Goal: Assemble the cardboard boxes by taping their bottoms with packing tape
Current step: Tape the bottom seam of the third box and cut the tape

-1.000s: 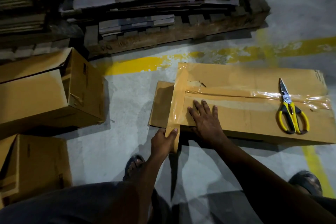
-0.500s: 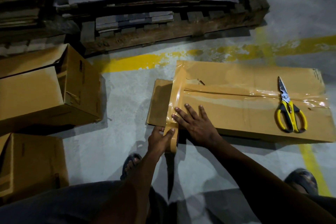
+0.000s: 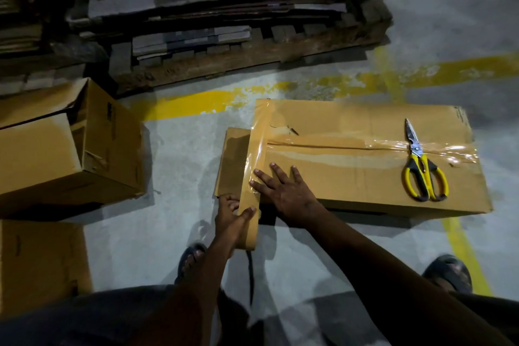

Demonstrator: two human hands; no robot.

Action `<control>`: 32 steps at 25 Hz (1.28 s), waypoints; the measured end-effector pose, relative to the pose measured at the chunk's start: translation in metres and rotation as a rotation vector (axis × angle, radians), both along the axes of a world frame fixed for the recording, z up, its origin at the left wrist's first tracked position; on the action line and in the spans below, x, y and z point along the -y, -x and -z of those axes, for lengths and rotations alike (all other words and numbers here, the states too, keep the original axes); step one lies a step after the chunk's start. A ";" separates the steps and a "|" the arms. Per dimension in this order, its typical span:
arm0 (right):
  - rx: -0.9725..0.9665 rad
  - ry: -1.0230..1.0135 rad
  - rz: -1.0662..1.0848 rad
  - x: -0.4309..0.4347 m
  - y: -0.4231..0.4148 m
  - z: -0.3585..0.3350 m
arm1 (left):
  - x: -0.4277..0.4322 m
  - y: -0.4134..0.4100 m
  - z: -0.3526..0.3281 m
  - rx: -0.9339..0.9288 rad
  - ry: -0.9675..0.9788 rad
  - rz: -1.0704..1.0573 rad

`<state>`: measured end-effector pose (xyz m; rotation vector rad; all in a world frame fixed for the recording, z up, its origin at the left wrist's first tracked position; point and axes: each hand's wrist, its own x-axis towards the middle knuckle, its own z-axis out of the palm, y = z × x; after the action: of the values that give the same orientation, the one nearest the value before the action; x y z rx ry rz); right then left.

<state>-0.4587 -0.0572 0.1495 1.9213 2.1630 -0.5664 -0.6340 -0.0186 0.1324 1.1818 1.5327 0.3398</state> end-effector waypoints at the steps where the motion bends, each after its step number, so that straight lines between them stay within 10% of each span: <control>1: 0.002 0.016 0.011 -0.001 0.001 -0.002 | 0.001 -0.001 -0.003 -0.009 -0.011 -0.007; 18: -0.149 0.102 0.050 -0.009 -0.006 -0.020 | 0.011 0.005 -0.002 -0.120 -0.094 0.017; 23: -0.035 -0.502 0.761 0.044 -0.108 -0.011 | 0.008 0.011 -0.001 -0.055 -0.063 0.068; 26: 0.126 -0.232 1.266 0.112 -0.179 -0.006 | 0.007 0.013 0.003 -0.047 -0.062 0.124; 32: 0.224 -0.158 1.139 0.137 -0.184 -0.013 | 0.003 0.012 0.000 -0.095 -0.040 0.120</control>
<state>-0.2748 -0.1939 0.1624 3.0052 0.8251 -0.2752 -0.6457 -0.0217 0.1321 1.3313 1.5347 0.2387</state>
